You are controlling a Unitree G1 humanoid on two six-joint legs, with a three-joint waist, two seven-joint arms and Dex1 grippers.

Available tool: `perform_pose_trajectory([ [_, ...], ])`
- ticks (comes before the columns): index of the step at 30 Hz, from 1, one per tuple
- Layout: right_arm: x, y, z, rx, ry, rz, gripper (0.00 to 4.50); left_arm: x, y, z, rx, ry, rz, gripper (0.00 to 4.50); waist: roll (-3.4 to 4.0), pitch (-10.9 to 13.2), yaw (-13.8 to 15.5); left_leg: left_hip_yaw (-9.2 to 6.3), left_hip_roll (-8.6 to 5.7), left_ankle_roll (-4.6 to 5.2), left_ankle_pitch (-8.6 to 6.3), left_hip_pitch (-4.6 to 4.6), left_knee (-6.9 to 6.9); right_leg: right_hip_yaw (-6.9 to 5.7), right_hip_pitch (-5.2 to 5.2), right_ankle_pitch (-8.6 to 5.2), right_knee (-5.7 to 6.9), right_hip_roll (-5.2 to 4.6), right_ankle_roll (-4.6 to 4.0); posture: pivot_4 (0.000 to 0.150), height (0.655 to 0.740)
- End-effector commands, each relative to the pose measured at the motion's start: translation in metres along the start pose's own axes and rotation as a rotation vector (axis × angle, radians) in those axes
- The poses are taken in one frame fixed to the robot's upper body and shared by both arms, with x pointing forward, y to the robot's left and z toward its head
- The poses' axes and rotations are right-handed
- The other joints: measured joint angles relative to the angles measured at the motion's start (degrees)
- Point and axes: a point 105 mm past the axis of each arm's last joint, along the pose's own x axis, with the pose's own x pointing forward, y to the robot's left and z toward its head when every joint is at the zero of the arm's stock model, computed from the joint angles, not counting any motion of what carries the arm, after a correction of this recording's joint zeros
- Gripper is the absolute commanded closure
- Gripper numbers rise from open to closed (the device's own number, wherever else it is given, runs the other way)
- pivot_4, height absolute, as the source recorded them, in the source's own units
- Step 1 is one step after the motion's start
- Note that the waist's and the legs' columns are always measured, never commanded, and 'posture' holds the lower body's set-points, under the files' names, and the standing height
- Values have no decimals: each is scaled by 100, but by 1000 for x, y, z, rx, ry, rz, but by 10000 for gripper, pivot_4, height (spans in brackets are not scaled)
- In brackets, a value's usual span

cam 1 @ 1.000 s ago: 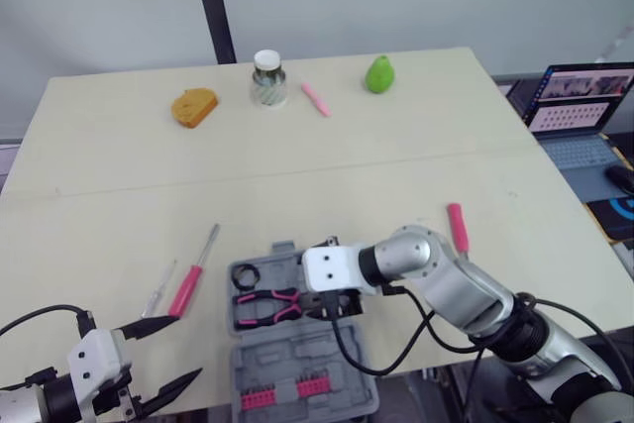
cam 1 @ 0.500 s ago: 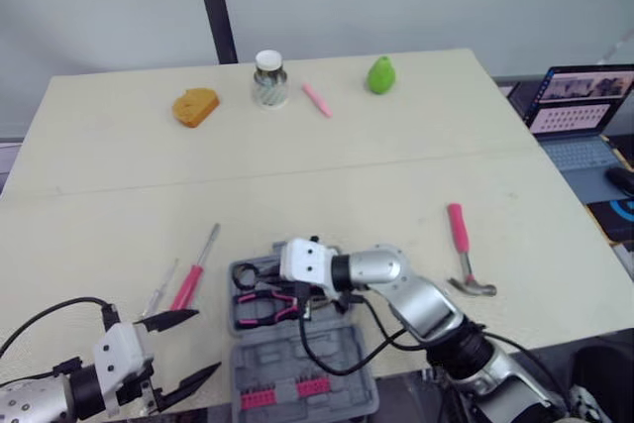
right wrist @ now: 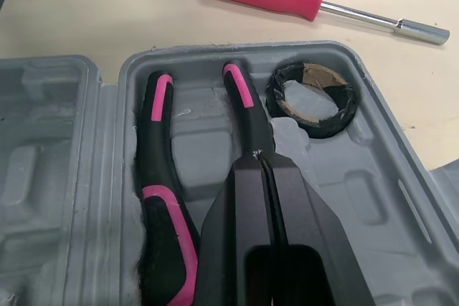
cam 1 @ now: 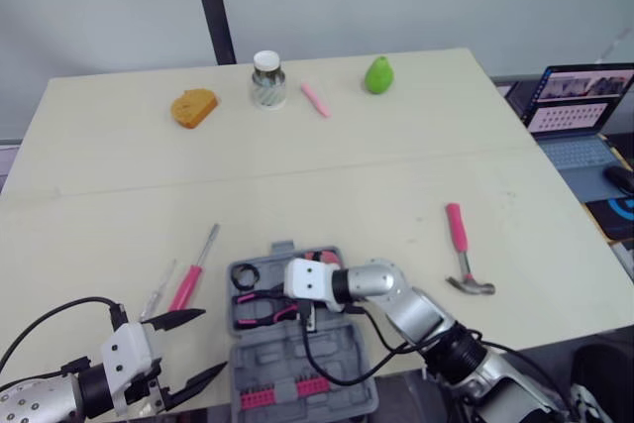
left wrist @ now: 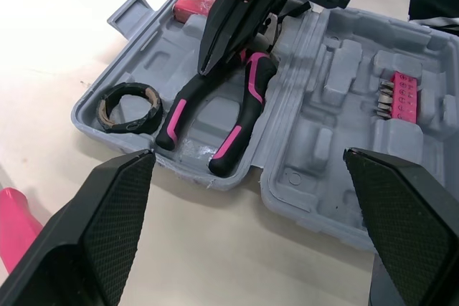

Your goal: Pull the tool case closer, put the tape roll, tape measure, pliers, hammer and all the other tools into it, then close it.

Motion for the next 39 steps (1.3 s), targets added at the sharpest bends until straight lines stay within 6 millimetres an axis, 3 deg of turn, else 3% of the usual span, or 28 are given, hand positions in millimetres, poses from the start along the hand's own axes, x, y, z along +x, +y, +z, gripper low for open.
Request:
perform_pose_trajectory([
  [1,4,2,-5,15,23,1,44562,0,-2,5,26,-14,-4,0,0,0,-1,0,0,0,0,0,0,0,0,0,0,0,0,1500,7400],
  [18,1,21,-38,98,173,83,44562,1,1,4,32,-10,-2,0,0,-5,2,-1,2,-1,0,10,0,1,6,-2,3,-2,-4,1500,7400],
  [23,2,20,-35,129,138,74,44562,2,3,3,32,-8,0,0,1,-7,3,-1,2,-2,-2,14,-1,1,10,-2,2,-2,-4,1500,7400],
  [27,-1,10,-12,144,8,52,44562,4,7,3,34,-12,9,0,0,-8,12,-1,2,-2,-2,14,-1,1,11,-2,1,-3,-4,1500,7400],
  [30,-27,-13,24,187,-190,-10,44562,6,21,6,32,-32,54,0,4,-4,29,-4,0,-2,-2,10,-1,-1,11,-2,0,-4,-4,1500,7400],
  [32,-45,-24,32,201,-244,-42,44562,7,30,8,17,-44,79,0,7,-3,25,-5,0,-1,-2,6,-1,-1,9,-2,0,-4,-3,1500,7400],
  [36,-80,-33,30,231,-251,-74,44562,7,46,9,25,-45,126,0,4,-4,24,-7,0,0,-2,7,-1,-3,10,0,0,-3,-2,1500,7400],
  [39,-137,-45,-2,325,-145,-177,36034,3,71,8,33,-34,202,0,9,-2,55,-9,-2,0,-3,6,-7,-8,11,0,-3,-3,-2,1500,7400],
])
